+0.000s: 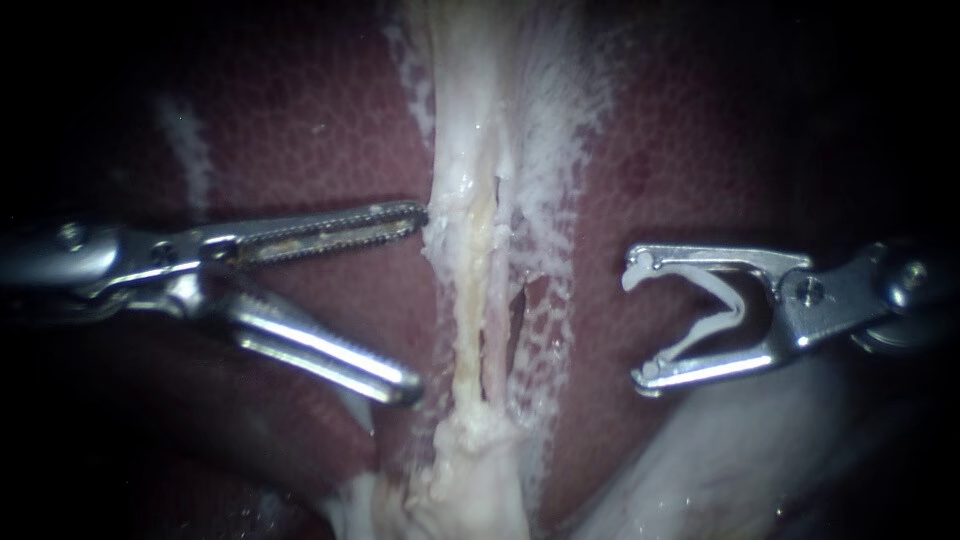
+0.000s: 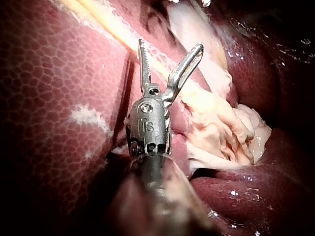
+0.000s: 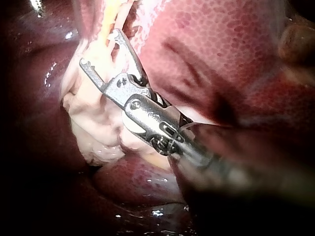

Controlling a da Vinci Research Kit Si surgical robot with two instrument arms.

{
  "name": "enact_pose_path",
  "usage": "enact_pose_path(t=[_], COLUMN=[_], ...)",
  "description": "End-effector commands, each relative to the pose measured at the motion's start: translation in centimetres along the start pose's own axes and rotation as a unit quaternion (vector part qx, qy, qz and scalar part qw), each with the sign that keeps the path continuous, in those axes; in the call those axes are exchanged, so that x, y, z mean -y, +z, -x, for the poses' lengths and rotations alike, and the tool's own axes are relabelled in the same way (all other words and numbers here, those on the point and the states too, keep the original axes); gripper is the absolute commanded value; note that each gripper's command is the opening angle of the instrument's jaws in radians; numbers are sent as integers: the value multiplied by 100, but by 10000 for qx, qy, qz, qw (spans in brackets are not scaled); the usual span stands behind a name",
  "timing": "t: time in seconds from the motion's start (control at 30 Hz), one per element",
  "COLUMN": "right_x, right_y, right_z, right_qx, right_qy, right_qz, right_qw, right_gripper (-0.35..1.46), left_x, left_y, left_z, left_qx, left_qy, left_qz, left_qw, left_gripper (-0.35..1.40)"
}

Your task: Grabbing gallbladder

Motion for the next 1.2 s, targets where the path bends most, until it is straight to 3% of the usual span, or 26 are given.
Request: enact_pose_path(t=[0.03, 0.27, 0.5, 0.83, 1.2], right_x=[0, 0, 1, 1, 1], right_y=[0, 0, 0, 0, 2], right_z=[0, 0, 0, 0, 1], right_qx=[0, 0, 0, 0, 1], right_qy=[-1, -2, -2, -2, -4], right_qz=[0, 0, 0, -1, 2], right_qw=[10000, 10000, 10000, 10000, 10000], right_gripper=[60, 60, 60, 60, 60], left_x=[-3, -21, -22, -23, -37], left_y=[-1, -3, -6, 4, 18], left_z=[-3, -18, -19, -19, -23], left_qx=[-31, -178, -263, -319, -333], left_qy=[-28, -50, -84, -118, -331], left_qz=[47, 174, 328, 370, 428], left_qw=[10000, 9997, 9991, 9987, 9980], left_gripper=[86, 86, 86, 84, 68])
